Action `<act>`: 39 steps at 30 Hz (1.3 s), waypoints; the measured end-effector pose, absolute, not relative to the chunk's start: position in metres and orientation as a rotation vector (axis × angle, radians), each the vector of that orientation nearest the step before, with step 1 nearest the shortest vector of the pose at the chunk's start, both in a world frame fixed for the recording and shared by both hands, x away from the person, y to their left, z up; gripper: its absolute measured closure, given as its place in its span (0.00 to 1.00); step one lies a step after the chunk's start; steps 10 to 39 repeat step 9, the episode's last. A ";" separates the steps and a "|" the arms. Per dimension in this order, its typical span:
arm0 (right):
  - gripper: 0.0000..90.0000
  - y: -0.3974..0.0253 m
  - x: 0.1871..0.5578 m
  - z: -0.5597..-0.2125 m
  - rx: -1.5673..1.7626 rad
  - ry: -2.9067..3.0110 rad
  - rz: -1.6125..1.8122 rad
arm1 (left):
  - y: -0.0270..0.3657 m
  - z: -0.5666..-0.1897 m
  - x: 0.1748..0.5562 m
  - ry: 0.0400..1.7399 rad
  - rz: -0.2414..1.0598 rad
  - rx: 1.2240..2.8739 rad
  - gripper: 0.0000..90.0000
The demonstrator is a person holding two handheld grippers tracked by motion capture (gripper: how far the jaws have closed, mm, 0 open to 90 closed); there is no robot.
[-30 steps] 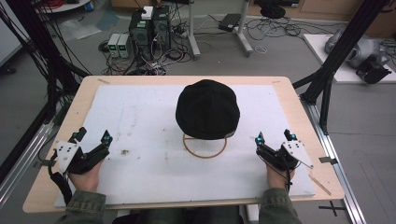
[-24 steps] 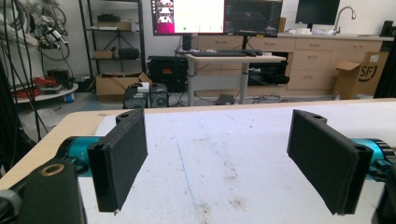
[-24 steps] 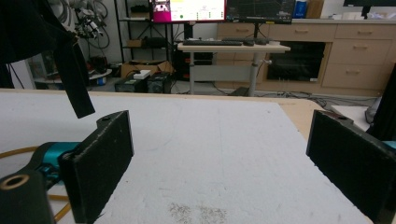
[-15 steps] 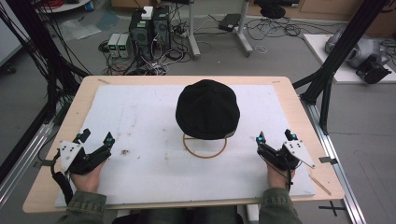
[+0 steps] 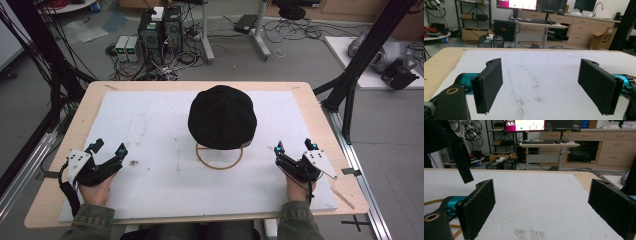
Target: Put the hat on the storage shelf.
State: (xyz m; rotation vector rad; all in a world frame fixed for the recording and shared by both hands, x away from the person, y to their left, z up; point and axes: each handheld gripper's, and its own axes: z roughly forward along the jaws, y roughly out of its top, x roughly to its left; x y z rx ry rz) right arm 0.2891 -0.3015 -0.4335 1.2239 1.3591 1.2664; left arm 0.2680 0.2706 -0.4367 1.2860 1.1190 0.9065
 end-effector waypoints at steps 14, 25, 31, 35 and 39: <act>0.07 -0.300 0.289 -0.434 1.235 1.371 1.276 | 0.286 -0.436 0.265 1.145 0.862 1.262 0.23; 0.07 -0.300 0.289 -0.434 1.235 1.371 1.276 | 0.286 -0.436 0.265 1.145 0.862 1.262 0.23; 0.07 -0.300 0.289 -0.434 1.235 1.371 1.276 | 0.286 -0.436 0.265 1.145 0.862 1.262 0.23; 0.07 -0.300 0.289 -0.434 1.235 1.371 1.276 | 0.286 -0.436 0.265 1.145 0.862 1.262 0.23; 0.07 -0.300 0.289 -0.434 1.235 1.371 1.276 | 0.286 -0.436 0.265 1.145 0.862 1.262 0.23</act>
